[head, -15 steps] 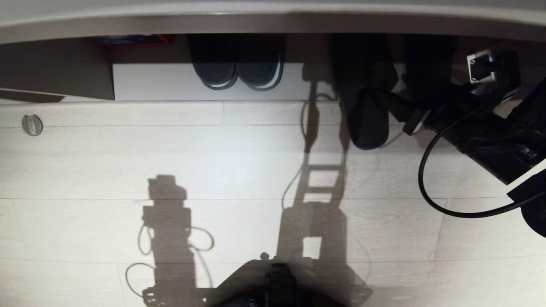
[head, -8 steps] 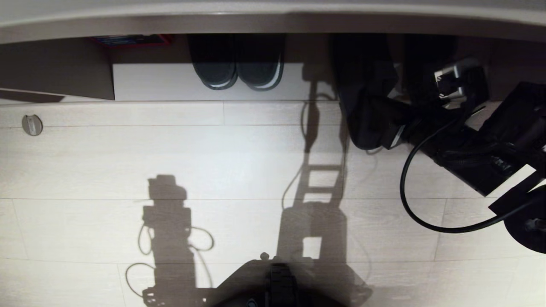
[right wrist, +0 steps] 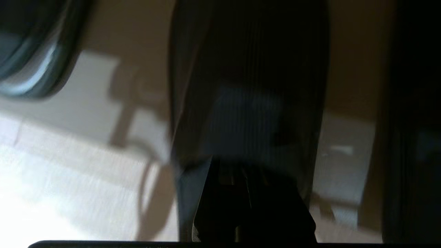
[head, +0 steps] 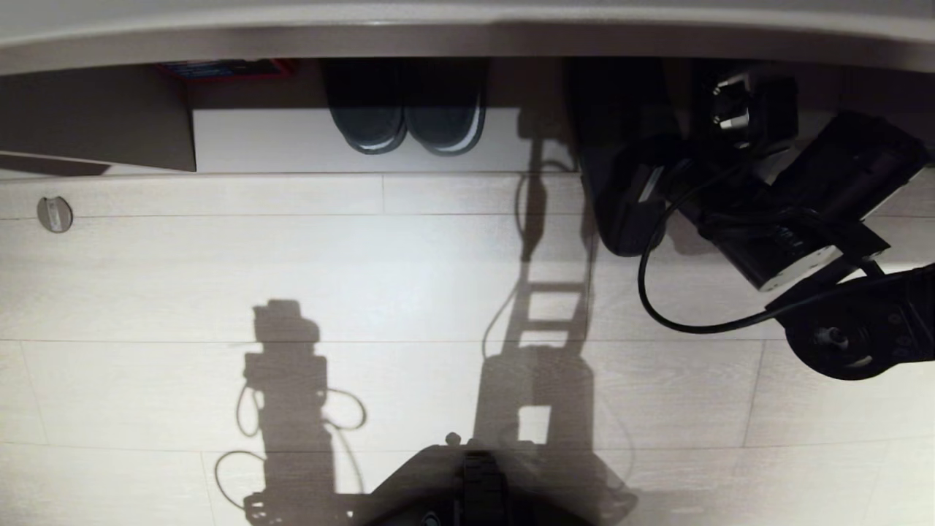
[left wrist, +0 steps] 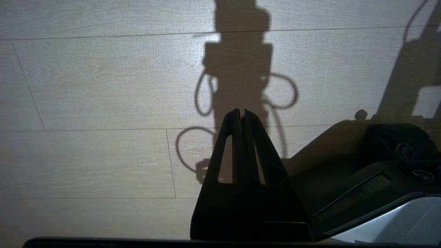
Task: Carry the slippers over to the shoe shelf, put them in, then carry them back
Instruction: Place the slippers into the shoe cabinet
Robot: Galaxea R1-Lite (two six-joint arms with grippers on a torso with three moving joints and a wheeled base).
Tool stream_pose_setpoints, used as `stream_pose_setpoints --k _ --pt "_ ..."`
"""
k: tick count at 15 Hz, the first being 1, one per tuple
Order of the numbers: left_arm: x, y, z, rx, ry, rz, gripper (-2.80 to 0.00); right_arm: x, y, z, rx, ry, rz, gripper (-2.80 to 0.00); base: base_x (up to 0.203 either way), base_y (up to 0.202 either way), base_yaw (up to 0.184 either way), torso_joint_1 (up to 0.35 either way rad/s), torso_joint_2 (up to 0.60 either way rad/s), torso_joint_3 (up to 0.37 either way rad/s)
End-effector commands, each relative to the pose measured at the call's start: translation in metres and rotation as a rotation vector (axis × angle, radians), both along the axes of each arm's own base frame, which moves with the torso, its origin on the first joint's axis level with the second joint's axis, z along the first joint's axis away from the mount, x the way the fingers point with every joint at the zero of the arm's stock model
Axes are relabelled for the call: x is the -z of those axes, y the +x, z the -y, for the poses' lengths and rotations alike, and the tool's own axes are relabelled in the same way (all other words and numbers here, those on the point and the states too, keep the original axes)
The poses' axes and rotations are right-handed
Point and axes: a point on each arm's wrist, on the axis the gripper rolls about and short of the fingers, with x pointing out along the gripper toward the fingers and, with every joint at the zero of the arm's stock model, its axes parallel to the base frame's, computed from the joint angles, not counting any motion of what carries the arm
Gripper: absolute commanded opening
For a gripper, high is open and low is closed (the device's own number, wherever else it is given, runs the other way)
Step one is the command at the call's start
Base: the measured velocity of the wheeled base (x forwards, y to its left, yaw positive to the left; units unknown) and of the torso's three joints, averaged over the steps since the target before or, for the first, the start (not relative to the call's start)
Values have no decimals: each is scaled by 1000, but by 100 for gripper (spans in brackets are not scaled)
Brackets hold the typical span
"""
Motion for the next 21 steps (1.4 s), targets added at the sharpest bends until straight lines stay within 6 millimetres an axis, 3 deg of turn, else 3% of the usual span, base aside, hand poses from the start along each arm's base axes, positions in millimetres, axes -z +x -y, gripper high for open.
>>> stream_pose_setpoints --k 1,11,17,21 --pt "0 0 0 0 0 1 -280 6 14 -4 7 1 1 -280 0 0 0 0 0 0" --pt "0 0 0 0 3 -1 -280 -21 34 3 135 99 102 -280 0 0 0 0 0 0" --pt "0 0 0 0 3 -1 -280 -13 41 4 263 167 78 -280 0 0 0 0 0 0" --pt "0 0 0 0 2 -1 -280 -21 39 6 348 236 97 -280 0 0 0 0 0 0"
